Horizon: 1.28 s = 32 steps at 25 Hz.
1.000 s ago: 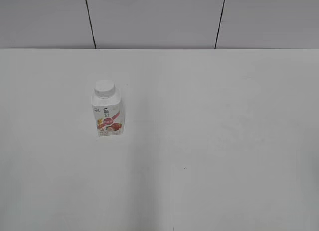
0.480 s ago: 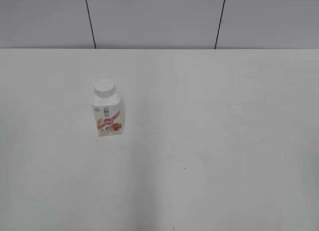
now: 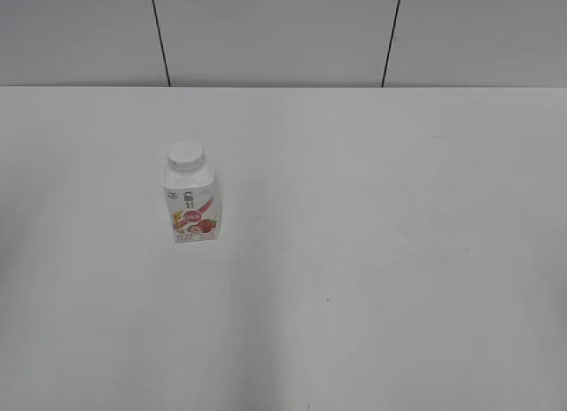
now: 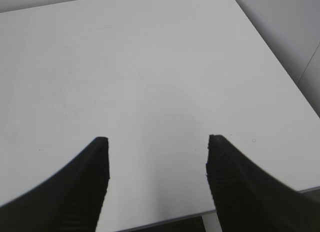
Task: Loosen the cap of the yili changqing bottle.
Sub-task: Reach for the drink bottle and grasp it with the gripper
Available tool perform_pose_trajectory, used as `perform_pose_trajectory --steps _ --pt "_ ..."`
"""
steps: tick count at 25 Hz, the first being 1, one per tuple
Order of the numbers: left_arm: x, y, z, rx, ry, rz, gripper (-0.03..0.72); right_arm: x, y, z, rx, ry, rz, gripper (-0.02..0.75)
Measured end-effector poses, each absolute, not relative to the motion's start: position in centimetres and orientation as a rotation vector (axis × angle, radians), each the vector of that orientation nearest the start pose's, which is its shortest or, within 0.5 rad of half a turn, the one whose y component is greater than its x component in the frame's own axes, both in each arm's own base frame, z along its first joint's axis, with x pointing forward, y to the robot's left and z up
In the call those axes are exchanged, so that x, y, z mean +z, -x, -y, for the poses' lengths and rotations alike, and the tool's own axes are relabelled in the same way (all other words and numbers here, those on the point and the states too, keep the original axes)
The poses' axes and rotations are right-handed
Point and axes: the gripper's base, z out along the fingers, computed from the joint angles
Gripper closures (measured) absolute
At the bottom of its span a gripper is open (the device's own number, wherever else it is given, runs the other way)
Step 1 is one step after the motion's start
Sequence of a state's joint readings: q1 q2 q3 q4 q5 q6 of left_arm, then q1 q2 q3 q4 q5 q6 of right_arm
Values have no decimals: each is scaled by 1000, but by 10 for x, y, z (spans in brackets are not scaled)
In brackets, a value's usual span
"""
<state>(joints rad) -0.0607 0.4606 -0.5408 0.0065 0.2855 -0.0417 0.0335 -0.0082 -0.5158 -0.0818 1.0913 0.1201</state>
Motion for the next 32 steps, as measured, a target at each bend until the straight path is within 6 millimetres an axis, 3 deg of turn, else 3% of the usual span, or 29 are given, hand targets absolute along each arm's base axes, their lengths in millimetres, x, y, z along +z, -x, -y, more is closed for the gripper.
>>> perform_pose_trajectory --steps 7,9,16,24,32 --pt "312 -159 9 -24 -66 -1816 449 279 9 7 -2 -95 -2046 246" --pt "297 -182 12 -19 -89 -1878 449 279 9 7 -2 -95 -2045 246" --pt "266 -224 29 -88 -167 -1869 449 279 9 7 -2 -95 -2045 246" --pt "210 -239 51 -274 -335 -1876 449 279 9 7 -2 -95 -2045 246" --pt "187 -243 66 -353 -562 -1875 449 279 9 7 -2 -95 -2045 246"
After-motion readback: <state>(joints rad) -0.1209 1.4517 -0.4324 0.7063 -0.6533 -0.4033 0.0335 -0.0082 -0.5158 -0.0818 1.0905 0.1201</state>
